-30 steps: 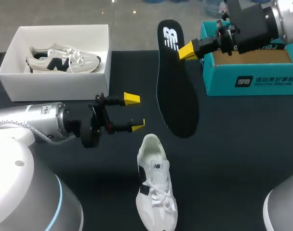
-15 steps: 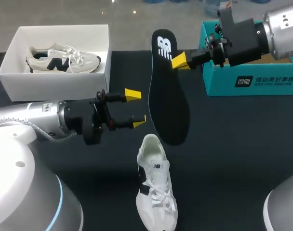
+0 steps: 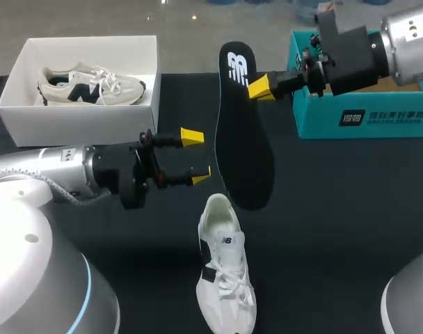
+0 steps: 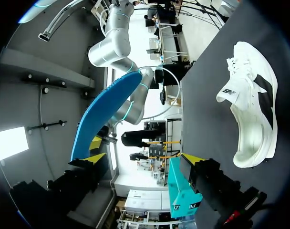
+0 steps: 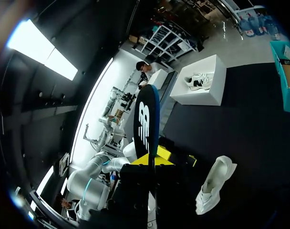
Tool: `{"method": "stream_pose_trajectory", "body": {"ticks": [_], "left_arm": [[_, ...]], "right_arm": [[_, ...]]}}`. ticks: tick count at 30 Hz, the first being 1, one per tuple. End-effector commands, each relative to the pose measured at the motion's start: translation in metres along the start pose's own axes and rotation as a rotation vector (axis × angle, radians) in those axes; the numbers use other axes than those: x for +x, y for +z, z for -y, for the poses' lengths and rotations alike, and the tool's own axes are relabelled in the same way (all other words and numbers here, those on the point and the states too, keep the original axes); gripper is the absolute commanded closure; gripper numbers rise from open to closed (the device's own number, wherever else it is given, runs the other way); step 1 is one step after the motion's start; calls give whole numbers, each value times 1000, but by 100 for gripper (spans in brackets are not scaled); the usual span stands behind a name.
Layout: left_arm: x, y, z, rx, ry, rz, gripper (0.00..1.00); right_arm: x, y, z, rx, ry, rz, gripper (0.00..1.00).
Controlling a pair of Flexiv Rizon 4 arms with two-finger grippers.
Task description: Take the shoe out of the shoebox, open the shoe tongue, remove and reinsert the insole, then place the shoe into the shoebox
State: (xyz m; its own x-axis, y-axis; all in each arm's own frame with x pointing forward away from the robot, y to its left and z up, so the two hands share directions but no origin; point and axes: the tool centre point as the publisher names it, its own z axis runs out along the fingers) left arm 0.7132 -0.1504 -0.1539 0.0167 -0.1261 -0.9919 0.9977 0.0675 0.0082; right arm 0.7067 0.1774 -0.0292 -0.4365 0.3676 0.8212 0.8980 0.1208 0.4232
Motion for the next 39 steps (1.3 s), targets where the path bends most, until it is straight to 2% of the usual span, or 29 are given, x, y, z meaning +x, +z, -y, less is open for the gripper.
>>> {"method": "stream_pose_trajectory", "body": {"ticks": [1, 13, 17, 28, 39], "left_arm": [[1, 2, 1, -4, 2, 2, 0], [1, 2, 1, -4, 2, 2, 0], [1, 2, 1, -4, 2, 2, 0], [1, 2, 1, -4, 2, 2, 0], [1, 2, 1, -4, 2, 2, 0]], "right_arm": [[0, 2, 0, -2, 1, 1, 100], [0, 2, 0, -2, 1, 1, 100], [-10, 11, 4, -18, 61, -4, 100], [-42, 13, 26, -83, 187, -18, 100], [-54, 27, 29, -88, 226, -22, 100]]}}
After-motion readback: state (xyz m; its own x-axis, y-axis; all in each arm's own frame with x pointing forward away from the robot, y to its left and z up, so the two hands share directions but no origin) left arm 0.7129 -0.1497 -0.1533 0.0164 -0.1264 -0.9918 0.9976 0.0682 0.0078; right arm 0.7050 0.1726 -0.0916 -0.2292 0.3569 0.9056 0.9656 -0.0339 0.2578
